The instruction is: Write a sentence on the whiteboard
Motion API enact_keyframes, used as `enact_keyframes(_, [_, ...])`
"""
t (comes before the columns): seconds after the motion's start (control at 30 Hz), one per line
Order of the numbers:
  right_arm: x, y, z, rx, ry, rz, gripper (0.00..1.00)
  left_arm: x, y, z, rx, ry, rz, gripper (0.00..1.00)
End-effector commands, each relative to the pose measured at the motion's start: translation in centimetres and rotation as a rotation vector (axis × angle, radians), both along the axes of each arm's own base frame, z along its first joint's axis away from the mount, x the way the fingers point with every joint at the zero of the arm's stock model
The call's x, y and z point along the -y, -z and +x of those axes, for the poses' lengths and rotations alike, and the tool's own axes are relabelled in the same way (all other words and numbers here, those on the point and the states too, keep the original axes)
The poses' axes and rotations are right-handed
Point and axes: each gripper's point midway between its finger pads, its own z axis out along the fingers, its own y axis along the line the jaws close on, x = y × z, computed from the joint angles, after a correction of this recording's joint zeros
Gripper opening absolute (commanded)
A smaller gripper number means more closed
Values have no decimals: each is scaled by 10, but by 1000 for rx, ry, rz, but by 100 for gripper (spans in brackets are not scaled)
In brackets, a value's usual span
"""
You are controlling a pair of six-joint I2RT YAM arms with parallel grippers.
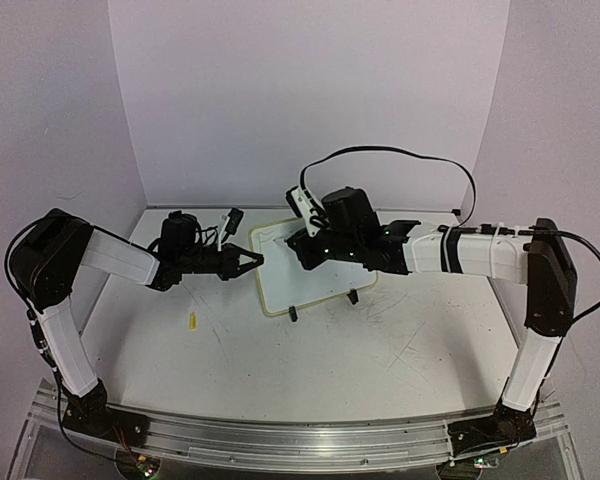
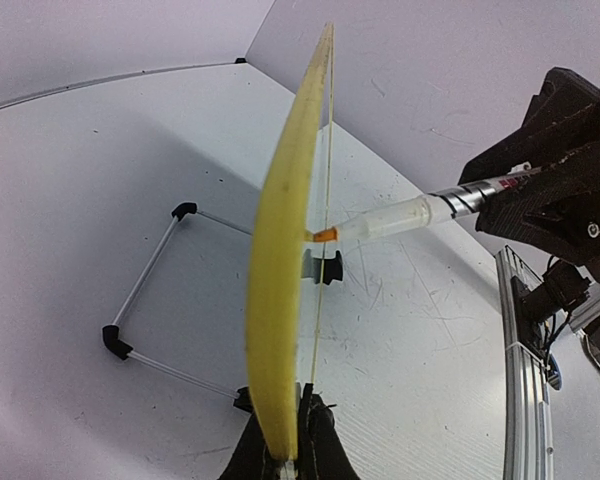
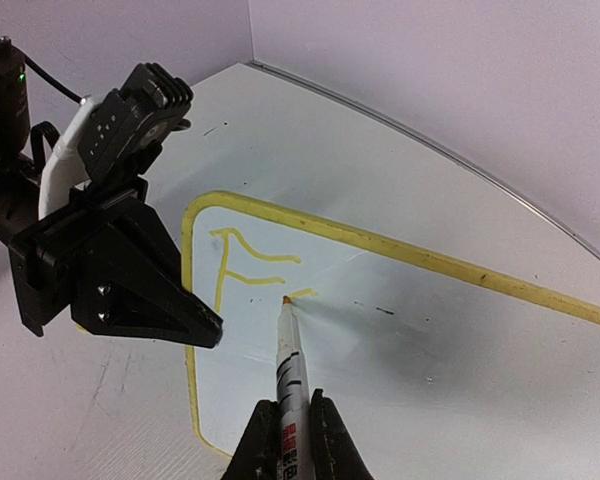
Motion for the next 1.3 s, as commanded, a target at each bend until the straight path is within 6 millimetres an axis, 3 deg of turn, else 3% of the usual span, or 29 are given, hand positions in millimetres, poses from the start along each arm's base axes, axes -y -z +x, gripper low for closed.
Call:
enact_keyframes(0.0, [-4,2,0,-18,-8,13,0,-10,2,16,46,-79,66,0])
enact_keyframes(0.7, [4,4,1,-8,12,-17,0,-10,4,16,42,-78,70,0])
enact_keyframes(1.07, [6,15,-2,-34,3,-54,0,-10,3,17,43,-80,70,0])
enact_keyframes(1.27, [21,8,4,-2,78,-70,0,-10,3,17,42,-80,70,0])
